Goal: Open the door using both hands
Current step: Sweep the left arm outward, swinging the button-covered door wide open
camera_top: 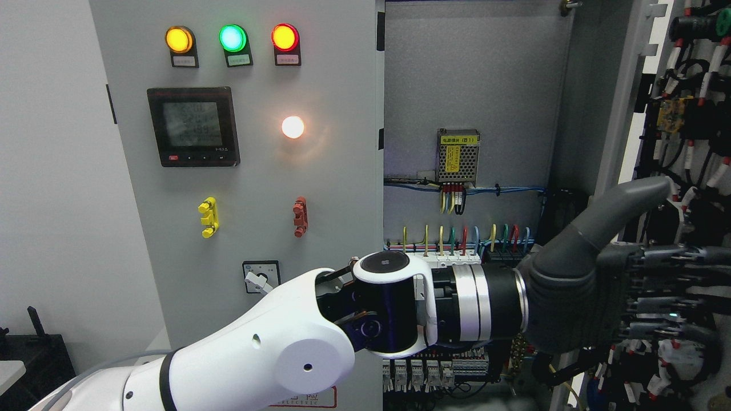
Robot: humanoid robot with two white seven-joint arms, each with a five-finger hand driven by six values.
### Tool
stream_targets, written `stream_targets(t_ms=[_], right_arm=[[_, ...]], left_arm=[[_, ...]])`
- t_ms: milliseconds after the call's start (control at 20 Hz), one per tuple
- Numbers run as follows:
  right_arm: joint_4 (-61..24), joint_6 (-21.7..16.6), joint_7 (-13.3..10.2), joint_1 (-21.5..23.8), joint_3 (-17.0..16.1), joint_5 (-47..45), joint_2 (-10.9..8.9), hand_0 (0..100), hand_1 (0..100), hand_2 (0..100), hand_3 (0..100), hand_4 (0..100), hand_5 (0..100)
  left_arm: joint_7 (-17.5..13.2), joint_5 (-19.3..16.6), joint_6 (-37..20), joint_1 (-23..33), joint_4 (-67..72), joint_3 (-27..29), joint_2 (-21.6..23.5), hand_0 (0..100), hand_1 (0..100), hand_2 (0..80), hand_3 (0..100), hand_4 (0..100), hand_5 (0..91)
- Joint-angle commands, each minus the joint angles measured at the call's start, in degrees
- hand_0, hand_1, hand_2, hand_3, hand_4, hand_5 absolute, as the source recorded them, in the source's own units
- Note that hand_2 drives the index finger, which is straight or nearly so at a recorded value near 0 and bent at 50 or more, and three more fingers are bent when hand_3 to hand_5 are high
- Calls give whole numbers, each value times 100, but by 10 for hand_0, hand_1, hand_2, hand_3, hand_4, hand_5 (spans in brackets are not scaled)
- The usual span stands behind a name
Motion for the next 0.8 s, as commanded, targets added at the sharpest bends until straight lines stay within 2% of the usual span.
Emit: stream_targets(t_ms=[0,150,351,651,751], right_arm=[[0,1,-2,-6,-3,0,0,0,0,0,0,0,0],[0,1,-2,3,5,0,0,0,0,0,0,0,0],[0,1,-2,3,-3,0,0,0,0,0,0,0,0],[0,1,-2,3,-3,0,0,0,0,0,0,0,0],[0,1,-2,-6,-3,0,0,0,0,0,0,0,0]], left_arm=[[9,-129,-43,12,102,-15,-594,0,0,0,0,43,0],[9,-137,-43,3,181,-15,-743,0,0,0,0,43,0],[9,-418,-61,-5,356,-6,-937,0,0,0,0,43,0],[17,-392,-201,-23,647,-23,-1033,0,0,0,0,43,0],[175,-357,-263,-23,717,-32,-1042,0,0,0,0,44,0]])
